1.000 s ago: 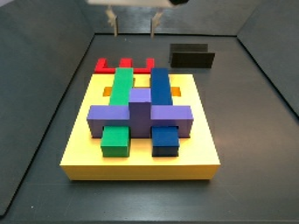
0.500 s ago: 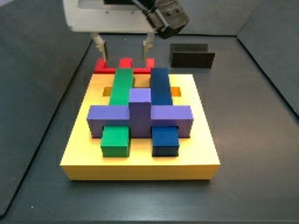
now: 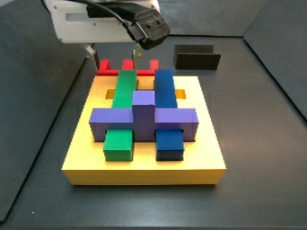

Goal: Pick up the red object. Move up. Place the red object on the fixture. Regrasp the red object. Move to above the board. Insert the red object.
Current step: Pick up the red object.

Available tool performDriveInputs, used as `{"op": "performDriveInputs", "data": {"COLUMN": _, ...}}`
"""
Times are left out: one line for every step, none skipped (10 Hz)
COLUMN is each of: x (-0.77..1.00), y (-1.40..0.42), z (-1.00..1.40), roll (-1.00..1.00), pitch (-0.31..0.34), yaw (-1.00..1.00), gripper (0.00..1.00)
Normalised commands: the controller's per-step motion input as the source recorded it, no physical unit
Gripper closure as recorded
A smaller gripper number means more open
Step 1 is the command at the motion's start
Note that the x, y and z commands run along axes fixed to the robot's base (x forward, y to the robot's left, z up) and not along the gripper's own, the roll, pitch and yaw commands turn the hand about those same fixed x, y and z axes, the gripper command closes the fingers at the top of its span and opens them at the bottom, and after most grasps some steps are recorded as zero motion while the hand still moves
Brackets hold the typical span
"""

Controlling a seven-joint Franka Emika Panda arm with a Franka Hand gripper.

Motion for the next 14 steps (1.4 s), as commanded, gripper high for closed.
{"op": "performDriveInputs", "data": {"x": 0.19, "y": 0.24, "z": -0.42, "roll": 0.0, "pitch": -0.163, "yaw": -0.05, "gripper": 0.0}}
{"op": "performDriveInputs", "data": {"x": 0.0, "y": 0.06, "z": -0.4, "roll": 0.13, "pitch": -0.14, "yaw": 0.0, "gripper": 0.0}}
{"op": "performDriveInputs", "data": {"x": 0.01, "y": 0.01, "z": -0.47, "roll": 0.28, "pitch": -0.124, "yaw": -0.03, "gripper": 0.0}}
{"op": "performDriveInputs", "data": {"x": 0.0, "y": 0.0, "z": -0.45, "roll": 0.41, "pitch": -0.119, "yaw": -0.03, "gripper": 0.0}}
{"op": "performDriveInputs", "data": {"x": 0.03, "y": 0.0, "z": -0.38, "roll": 0.41, "pitch": -0.091, "yaw": -0.05, "gripper": 0.0}}
{"op": "performDriveInputs", "data": {"x": 0.01, "y": 0.12, "z": -0.31, "roll": 0.33, "pitch": -0.074, "yaw": -0.06, "gripper": 0.0}}
{"op": "performDriveInputs", "data": {"x": 0.1, "y": 0.03, "z": -0.32, "roll": 0.37, "pitch": -0.034, "yaw": -0.13, "gripper": 0.0}}
{"op": "performDriveInputs", "data": {"x": 0.08, "y": 0.12, "z": -0.36, "roll": 0.36, "pitch": -0.011, "yaw": -0.12, "gripper": 0.0}}
{"op": "performDriveInputs", "data": {"x": 0.05, "y": 0.05, "z": -0.38, "roll": 0.35, "pitch": -0.021, "yaw": -0.09, "gripper": 0.0}}
{"op": "performDriveInputs", "data": {"x": 0.05, "y": 0.06, "z": -0.45, "roll": 0.32, "pitch": -0.023, "yaw": -0.08, "gripper": 0.0}}
{"op": "performDriveInputs", "data": {"x": 0.0, "y": 0.05, "z": -0.35, "roll": 0.24, "pitch": -0.031, "yaw": -0.06, "gripper": 0.0}}
{"op": "performDriveInputs", "data": {"x": 0.0, "y": 0.02, "z": -0.21, "roll": 0.09, "pitch": -0.043, "yaw": -0.03, "gripper": 0.0}}
{"op": "performDriveInputs", "data": {"x": 0.0, "y": 0.01, "z": -0.14, "roll": 0.05, "pitch": -0.036, "yaw": -0.04, "gripper": 0.0}}
{"op": "performDriveInputs", "data": {"x": 0.0, "y": 0.02, "z": 0.0, "roll": 0.0, "pitch": 0.0, "yaw": 0.0, "gripper": 0.0}}
